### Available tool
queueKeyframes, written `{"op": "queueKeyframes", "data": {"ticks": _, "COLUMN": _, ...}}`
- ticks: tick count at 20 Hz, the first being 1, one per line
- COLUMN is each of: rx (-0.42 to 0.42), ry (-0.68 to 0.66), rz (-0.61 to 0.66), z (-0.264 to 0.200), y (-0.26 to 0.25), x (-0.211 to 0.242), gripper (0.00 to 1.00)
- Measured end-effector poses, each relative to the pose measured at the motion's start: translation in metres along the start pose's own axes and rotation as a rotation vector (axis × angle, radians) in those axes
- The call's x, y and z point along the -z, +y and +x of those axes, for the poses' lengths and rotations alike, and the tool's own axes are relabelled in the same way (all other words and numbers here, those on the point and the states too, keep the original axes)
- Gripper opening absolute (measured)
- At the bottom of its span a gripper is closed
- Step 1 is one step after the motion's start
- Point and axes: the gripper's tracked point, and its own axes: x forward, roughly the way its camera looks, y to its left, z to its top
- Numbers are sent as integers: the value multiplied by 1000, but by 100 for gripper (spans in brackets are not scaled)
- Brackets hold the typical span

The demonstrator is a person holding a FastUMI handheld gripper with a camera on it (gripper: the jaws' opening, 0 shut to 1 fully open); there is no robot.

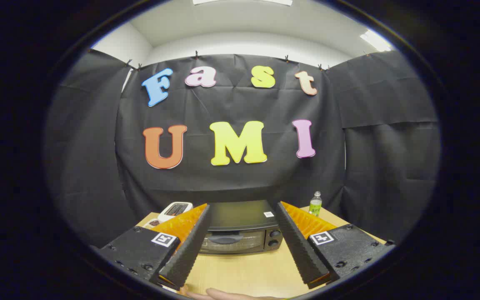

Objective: Open the toaster oven, put the food inside, and close the toaster oven door.

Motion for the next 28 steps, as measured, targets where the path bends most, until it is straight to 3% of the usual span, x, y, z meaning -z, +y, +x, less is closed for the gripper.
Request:
{"op": "queueKeyframes", "data": {"ticks": 13, "rx": -52, "ry": -14, "rz": -12, "z": 10, "y": 8, "x": 3, "gripper": 100}}
{"op": "queueKeyframes", "data": {"ticks": 21, "rx": -68, "ry": -39, "rz": -15, "z": 92, "y": 18, "x": 29, "gripper": 100}}
{"op": "queueKeyframes", "data": {"ticks": 28, "rx": -62, "ry": 77, "rz": 1, "z": 172, "y": 30, "x": 103, "gripper": 100}}
